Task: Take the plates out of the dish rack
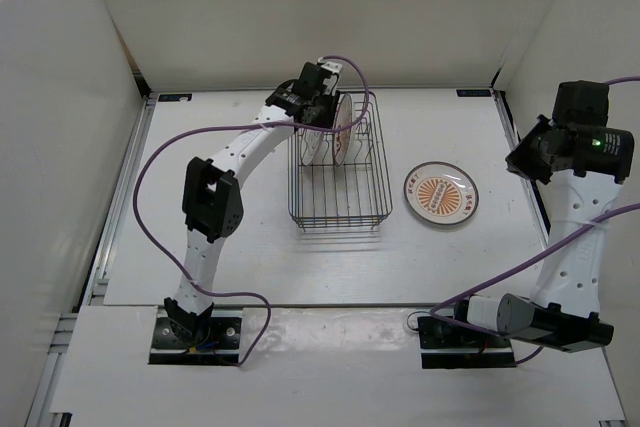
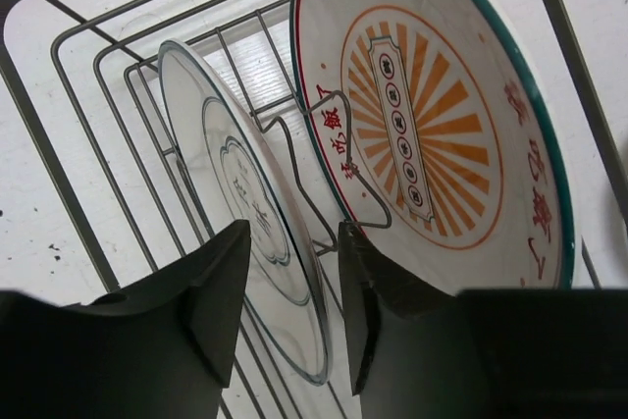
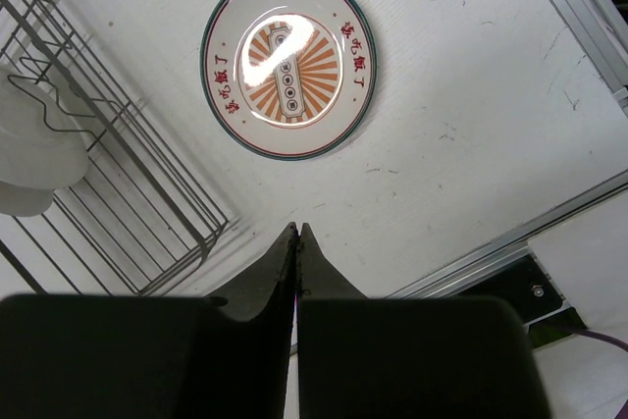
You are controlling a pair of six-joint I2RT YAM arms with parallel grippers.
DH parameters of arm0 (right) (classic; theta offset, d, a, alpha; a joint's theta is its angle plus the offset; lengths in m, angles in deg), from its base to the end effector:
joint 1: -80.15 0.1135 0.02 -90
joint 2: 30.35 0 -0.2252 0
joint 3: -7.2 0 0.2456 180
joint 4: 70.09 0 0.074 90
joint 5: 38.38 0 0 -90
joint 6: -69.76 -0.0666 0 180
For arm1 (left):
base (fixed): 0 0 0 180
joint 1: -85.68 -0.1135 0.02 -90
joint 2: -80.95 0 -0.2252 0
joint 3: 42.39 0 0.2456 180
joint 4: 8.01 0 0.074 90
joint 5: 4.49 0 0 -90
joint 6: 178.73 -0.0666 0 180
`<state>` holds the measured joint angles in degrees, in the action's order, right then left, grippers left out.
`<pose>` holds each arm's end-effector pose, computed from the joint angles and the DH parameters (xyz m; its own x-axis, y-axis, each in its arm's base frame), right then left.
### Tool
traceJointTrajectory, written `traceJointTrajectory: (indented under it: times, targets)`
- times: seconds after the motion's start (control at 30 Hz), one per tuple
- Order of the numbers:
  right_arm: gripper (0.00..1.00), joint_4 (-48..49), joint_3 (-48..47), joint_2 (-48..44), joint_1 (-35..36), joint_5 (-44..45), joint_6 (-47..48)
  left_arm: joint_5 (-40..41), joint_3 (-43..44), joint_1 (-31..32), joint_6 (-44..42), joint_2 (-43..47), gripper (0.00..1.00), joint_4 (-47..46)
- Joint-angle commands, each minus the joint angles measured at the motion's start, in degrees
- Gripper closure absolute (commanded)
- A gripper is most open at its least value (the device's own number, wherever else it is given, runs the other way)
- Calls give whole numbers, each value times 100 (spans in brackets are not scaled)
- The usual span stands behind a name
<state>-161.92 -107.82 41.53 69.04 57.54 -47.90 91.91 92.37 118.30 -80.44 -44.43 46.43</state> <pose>0.2163 -0.0495 0.3901 -0.5328 0.5752 -0.6207 0.5711 0.7857 0.2378 0.4182 -0.2588 0.2379 -0.6576 0.2508 -0.7104 0.3785 0.9253 -0.0238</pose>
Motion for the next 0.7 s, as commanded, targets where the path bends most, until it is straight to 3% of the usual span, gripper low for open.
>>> traceJointTrajectory:
  times: [0.0,0.17,0.3,0.67]
  targets:
    - [100,-1609,-90,46,22,103,-11,-59,-12,-63,32,312,52,-144]
    - [100,-1600,112,-7,13,138,-73,-68,-73,-98,-135,488,64,-294]
    - [100,-1592,148,-25,4,95,-82,-77,-100,-151,-162,673,82,-487]
    - [100,-1574,306,-69,30,15,-91,-59,-231,-256,-56,1385,88,-1085]
